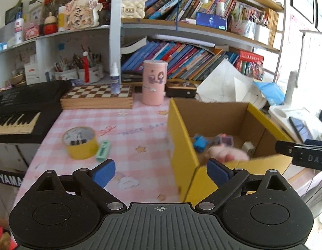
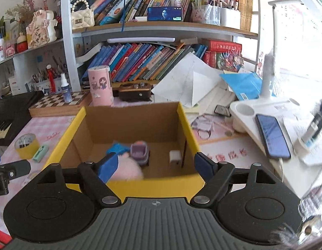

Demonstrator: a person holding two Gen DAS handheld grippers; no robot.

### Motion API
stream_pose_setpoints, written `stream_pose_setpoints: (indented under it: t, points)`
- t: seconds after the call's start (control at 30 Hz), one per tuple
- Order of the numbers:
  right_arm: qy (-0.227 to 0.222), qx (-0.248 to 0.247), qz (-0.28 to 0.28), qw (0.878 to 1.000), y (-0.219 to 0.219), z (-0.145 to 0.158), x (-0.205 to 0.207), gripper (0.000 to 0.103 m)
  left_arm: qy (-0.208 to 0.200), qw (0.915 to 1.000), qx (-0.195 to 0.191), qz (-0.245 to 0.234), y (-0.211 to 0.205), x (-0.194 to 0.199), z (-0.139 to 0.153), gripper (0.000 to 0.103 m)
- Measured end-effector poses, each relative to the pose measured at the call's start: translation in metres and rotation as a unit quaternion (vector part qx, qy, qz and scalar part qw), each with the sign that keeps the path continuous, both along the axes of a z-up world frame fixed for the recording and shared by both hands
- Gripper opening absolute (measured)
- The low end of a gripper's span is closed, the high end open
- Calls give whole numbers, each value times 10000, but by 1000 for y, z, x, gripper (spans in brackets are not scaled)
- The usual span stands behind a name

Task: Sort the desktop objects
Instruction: 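Raise both open tools out of the yellow box and pull back, then move the left tool toward the yellow tape roll while the right tool approaches the mint-green object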

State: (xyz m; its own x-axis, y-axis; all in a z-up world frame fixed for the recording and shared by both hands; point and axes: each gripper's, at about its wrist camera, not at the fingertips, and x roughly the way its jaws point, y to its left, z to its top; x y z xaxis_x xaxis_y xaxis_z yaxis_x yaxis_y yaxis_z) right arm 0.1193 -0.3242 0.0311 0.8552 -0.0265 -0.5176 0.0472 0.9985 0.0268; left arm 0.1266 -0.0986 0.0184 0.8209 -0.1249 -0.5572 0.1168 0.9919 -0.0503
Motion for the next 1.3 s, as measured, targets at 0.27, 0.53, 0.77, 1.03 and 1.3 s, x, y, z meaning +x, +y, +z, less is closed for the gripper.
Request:
stream_pose_setpoints:
  t: [0.27, 0.53, 0.77, 1.03, 1.3]
  points:
    - [165, -114, -153, 9997, 45, -21, -40, 83, 247, 9996, 54, -113, 29, -25, -16, 97]
    - [420, -104, -112, 9990, 88, -30, -69, 84, 429, 9989, 101, -160, 60, -48, -22, 97]
    - [611, -71, -68, 9981, 118, -37, -87, 84, 543, 9984, 49, -156, 86, -65, -26, 97]
    - [706, 33, -20, 9975, 142, -46, -104, 84, 710, 9972, 127, -216, 106, -84, -33, 98]
    - [805, 278, 208, 9961, 165, -53, -112, 80, 817, 9962, 208, -198, 127, -95, -37, 98]
